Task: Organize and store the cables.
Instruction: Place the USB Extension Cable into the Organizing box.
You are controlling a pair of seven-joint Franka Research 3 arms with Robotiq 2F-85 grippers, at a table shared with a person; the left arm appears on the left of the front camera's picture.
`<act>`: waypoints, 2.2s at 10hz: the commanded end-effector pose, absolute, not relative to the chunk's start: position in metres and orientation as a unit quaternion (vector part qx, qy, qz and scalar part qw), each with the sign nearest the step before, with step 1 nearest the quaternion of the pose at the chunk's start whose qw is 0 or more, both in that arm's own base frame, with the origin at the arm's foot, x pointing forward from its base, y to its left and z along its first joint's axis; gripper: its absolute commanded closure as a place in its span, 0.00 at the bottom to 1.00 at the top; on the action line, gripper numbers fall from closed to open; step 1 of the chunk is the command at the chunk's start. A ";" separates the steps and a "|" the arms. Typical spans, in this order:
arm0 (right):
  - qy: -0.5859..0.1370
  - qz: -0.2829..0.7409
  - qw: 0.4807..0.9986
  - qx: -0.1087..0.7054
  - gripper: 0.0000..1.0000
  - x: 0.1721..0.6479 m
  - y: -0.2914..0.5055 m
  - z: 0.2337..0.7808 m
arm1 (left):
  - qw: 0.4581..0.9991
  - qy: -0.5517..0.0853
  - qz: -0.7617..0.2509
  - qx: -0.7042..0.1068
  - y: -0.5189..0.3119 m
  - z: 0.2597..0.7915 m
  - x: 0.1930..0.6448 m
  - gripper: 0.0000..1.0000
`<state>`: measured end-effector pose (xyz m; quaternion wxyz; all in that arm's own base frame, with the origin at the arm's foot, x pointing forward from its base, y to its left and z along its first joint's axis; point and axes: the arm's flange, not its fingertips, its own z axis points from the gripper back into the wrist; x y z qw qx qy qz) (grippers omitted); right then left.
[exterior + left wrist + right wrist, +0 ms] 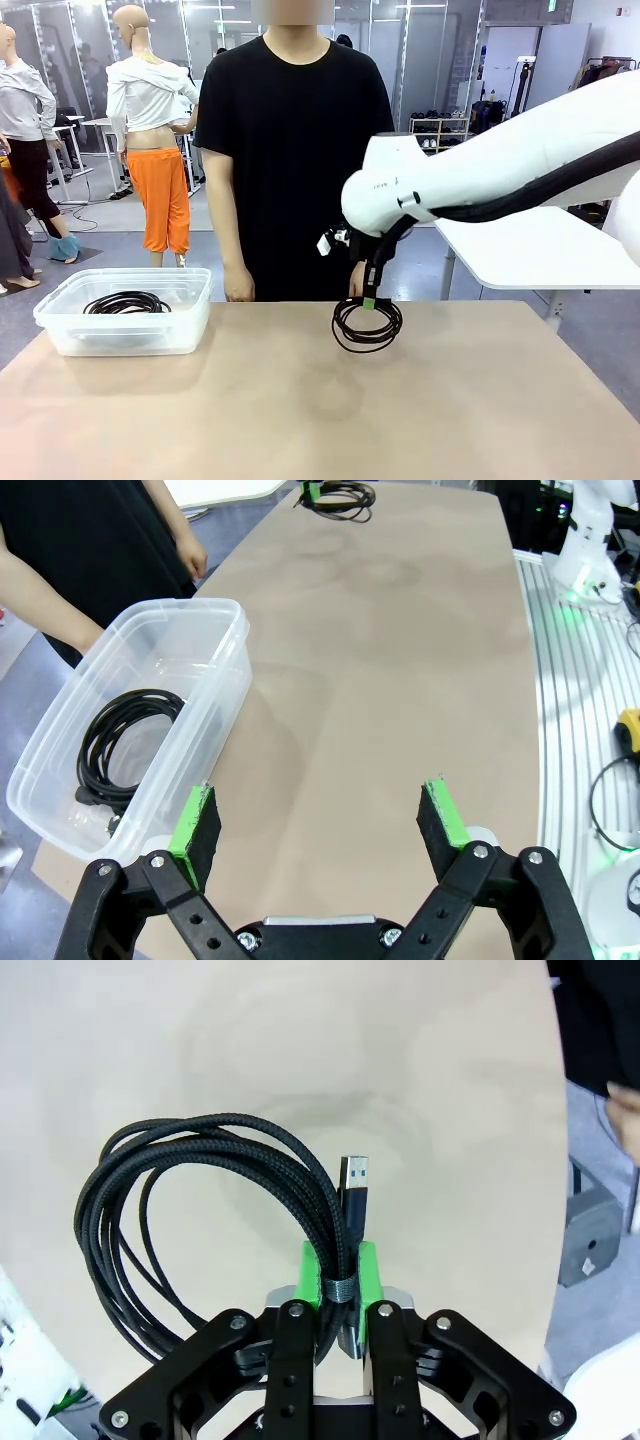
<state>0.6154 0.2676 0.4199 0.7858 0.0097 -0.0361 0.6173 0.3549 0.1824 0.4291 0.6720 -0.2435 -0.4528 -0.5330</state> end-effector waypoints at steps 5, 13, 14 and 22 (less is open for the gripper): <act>-0.037 0.730 0.679 0.070 1.00 0.530 0.353 0.386 | 0.678 -0.457 -0.523 -0.240 0.179 0.430 0.354 0.00; -0.043 0.709 0.695 0.113 0.77 0.474 0.358 0.329 | 0.672 -0.452 -0.533 -0.243 0.182 0.429 0.355 0.00; -0.048 0.702 0.700 0.122 0.57 0.473 0.356 0.330 | 0.668 -0.443 -0.548 -0.241 0.175 0.430 0.355 0.00; -0.155 0.639 0.738 0.150 0.05 0.455 0.240 0.379 | 0.621 -0.384 -0.623 -0.280 0.051 0.468 0.333 0.00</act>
